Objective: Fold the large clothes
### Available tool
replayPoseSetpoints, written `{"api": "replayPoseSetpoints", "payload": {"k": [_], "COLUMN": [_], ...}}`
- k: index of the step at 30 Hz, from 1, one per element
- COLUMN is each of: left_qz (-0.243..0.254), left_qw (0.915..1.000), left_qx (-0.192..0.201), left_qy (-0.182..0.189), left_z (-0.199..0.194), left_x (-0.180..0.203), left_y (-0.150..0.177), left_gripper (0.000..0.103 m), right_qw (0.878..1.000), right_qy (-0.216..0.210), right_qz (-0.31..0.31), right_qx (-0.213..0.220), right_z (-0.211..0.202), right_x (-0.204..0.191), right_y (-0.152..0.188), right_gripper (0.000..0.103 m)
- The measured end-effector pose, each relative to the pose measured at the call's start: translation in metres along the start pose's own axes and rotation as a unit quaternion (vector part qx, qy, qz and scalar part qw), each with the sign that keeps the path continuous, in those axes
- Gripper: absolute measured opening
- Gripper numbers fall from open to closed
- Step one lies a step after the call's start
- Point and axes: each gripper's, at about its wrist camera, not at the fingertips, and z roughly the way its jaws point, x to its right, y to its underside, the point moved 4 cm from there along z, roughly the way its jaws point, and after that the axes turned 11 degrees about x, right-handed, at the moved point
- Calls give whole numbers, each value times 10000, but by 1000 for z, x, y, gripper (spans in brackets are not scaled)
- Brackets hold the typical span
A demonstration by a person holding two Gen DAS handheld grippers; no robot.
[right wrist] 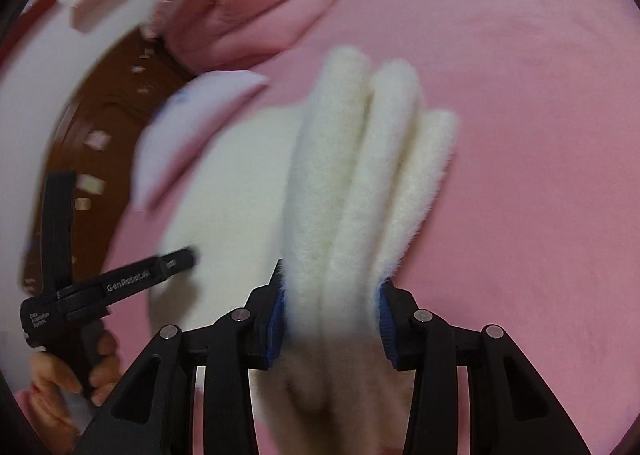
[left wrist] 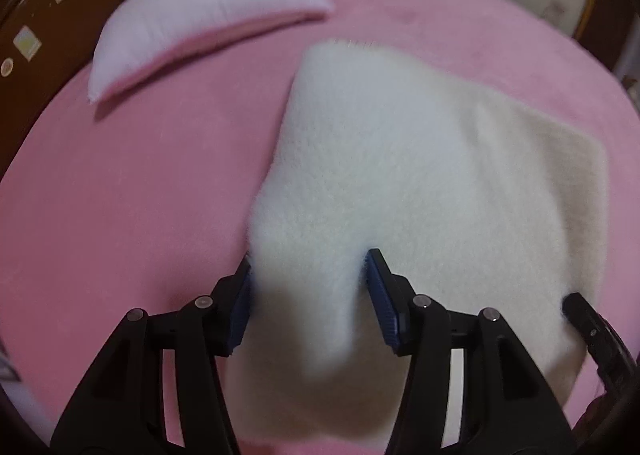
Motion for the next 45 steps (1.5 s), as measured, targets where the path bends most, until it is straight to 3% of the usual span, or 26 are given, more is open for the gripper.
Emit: {"api": "replayPoseSetpoints", "payload": {"k": [4,7,8,9,11,12,13,14,15,16,18,19,21,23,26,29,32,33,38,42,45], "left_qz": [463,209,96,29,-350,-601,-1174,-1672,-2107,-2537,-3152,-3351,-3392,-3359,-3002,-2554,-1821,-1672,-861,149,521], "left_qw": [9989,9996,9997,9996,9974,9950,9884,9804,9714,9606,9417,9310,9102,9011,9080,9216,9246,9265,9589,9714,9765], "left_qx": [-42,-154,-156,-138,0,95,275,402,480,427,19,-386,-1263,-1472,-1581,-2126,-3010,-3128,-2694,-2333,-1829], "left_qy": [-44,-131,-186,-246,-634,-789,-923,-958,-982,-1051,-1177,-1397,-2011,-2313,-2459,-2006,-1460,-1258,-246,426,1012], "left_z": [-1,-6,-5,-4,-12,-32,-38,-44,-53,-62,-73,-77,-84,-100,-131,-152,-185,-197,-285,-348,-394], "left_x": [-1,3,3,12,10,18,7,3,0,-1,0,2,9,21,60,122,196,217,334,416,460], "left_y": [0,0,-1,3,17,37,53,63,78,97,133,155,195,218,240,265,291,294,292,282,262], "left_gripper": [53,54,55,58,78,82,82,82,83,89,91,91,88,89,89,89,89,89,89,89,89], "right_qw": [9999,9997,9996,9996,9996,9995,9994,9991,9985,9977,9960,9952,9946,9912,9778,9677,9494,9435,9512,9412,9437], "right_qy": [7,86,171,215,226,249,294,393,475,495,448,446,469,689,1126,1205,1670,1898,2356,3028,3113], "right_qz": [-123,-239,-195,-168,-168,-175,-167,-147,-116,-23,137,137,-117,-538,-1063,-1211,-1418,-1525,-1202,-774,-404], "right_qx": [-10,-69,-80,-89,-61,-28,3,-91,-264,-472,-764,-860,-918,-997,-1410,-1855,-2249,-2249,-1591,-1281,-1046], "right_z": [-36,-47,-39,-42,-48,-38,-48,-57,-51,-55,-83,-99,-140,-185,-247,-330,-410,-444,-586,-670,-720], "right_x": [14,20,30,39,44,40,46,52,51,54,68,74,83,93,115,162,220,240,300,331,335], "right_y": [26,26,0,-10,-18,-36,-40,-30,-27,-14,16,33,67,99,127,168,191,191,149,120,99], "right_gripper": [41,48,51,52,53,57,61,76,84,84,84,84,84,85,90,90,90,90,91,93,93]}}
